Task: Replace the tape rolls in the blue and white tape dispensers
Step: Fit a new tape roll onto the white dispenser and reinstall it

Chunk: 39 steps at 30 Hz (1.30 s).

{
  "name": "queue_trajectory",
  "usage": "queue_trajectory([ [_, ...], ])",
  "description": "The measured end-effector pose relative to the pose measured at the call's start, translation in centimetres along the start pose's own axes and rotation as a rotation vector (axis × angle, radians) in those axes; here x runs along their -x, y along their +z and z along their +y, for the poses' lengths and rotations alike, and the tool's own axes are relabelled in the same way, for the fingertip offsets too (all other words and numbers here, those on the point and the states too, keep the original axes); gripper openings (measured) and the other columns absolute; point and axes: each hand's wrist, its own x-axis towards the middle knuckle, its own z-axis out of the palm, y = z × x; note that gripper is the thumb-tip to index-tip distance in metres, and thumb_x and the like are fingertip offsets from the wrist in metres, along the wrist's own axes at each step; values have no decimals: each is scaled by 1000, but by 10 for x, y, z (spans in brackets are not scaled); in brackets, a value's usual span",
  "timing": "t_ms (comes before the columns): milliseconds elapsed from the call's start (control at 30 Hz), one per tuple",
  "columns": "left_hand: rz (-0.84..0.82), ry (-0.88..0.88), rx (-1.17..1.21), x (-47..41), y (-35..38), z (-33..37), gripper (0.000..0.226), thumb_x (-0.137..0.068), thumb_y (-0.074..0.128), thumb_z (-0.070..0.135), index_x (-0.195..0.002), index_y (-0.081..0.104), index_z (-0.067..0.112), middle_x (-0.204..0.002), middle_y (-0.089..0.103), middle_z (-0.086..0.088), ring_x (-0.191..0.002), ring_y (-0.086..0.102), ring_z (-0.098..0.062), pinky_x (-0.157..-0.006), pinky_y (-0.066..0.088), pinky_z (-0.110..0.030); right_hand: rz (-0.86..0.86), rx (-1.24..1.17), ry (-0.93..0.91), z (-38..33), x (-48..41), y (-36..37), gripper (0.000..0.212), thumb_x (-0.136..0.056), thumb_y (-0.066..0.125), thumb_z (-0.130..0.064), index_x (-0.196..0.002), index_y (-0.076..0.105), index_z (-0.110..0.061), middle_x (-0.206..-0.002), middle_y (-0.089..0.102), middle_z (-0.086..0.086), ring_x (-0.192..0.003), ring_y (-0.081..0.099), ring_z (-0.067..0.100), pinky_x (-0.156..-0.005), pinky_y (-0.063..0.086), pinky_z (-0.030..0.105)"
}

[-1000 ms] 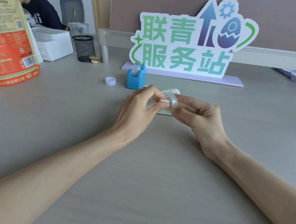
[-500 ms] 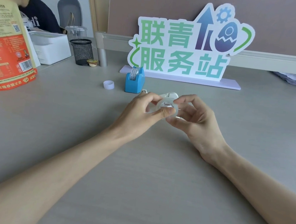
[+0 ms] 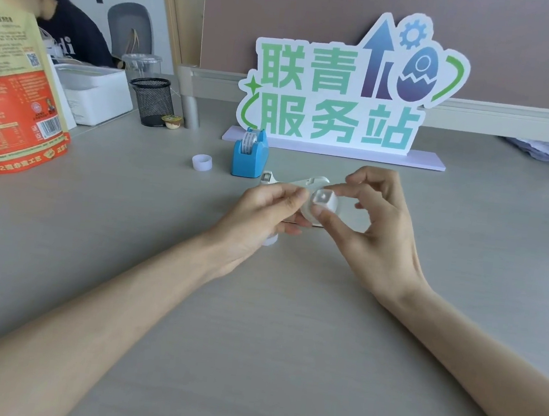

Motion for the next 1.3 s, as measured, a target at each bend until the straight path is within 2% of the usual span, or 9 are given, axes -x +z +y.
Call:
queue_trajectory([
  [100,-48,-15,49,1,1,-1,22,-97,49,17,-111,62,6,-106,68,-12,-106,65,-27,-85,49,-27,35,54,-56,1,-1,-1,24,-84,75,-19,-106,70,-10,-109,53,-1,-99,51,3,-83,35,5],
  [233,-70,-32,115,1,0,0,29,-96,52,13,-120,62,2,-107,69,-10,-106,65,-23,-89,53,-25,40,77,-149,0,0,1,27,-85,73,-13,-112,67,-14,-102,56,-2,-87,45,-10,-78,33,3],
  [333,-94,-76,197,0,-1,1,30,-96,51,10,-123,61,2,-109,68,-9,-104,65,-18,-96,52,-28,-2,43,-189,0,1,4,32,-89,67,-10,-121,65,-17,-101,53,2,-91,49,0,-79,36,9],
  [433,-109,-109,246,1,-2,2,28,-96,51,9,-121,62,4,-110,69,-8,-103,67,-18,-93,53,-26,11,62,-231,2,0,4,25,-88,67,-7,-111,70,-16,-103,57,-5,-94,55,18,-84,45,23],
  [600,-55,-130,239,0,-5,1,29,-96,51,7,-122,59,0,-115,67,-13,-112,64,-27,-85,57,-25,58,-13,-172,-3,2,0,21,-80,74,0,-97,73,-13,-99,69,-6,-95,63,7,-84,44,13],
  [767,-55,-115,202,0,-6,1,31,-96,50,8,-125,59,4,-116,67,-11,-111,64,-24,-88,56,-27,52,-33,-173,-2,2,0,18,-81,77,-6,-99,73,-9,-98,69,2,-91,65,11,-82,52,22],
  [867,-73,-116,194,0,-4,2,31,-97,49,7,-126,60,6,-124,66,-13,-116,63,-25,-92,54,-26,56,17,-152,-1,3,0,20,-81,78,-10,-100,75,-12,-90,67,1,-84,59,-1,-76,45,11],
  [1033,-58,-66,186,1,-4,1,25,-96,50,6,-116,65,8,-108,71,-5,-107,66,-20,-97,51,-27,59,50,-169,0,2,-2,21,-78,79,-9,-99,76,-13,-84,66,1,-77,54,-10,-70,38,4],
  [1300,34,94,15,2,3,-3,25,-98,46,1,-119,58,-1,-115,69,-13,-107,65,-17,-93,53,-26,22,37,-64,-5,0,-3,17,-78,80,-18,-95,77,-16,-85,69,2,-76,66,15,-69,49,28],
])
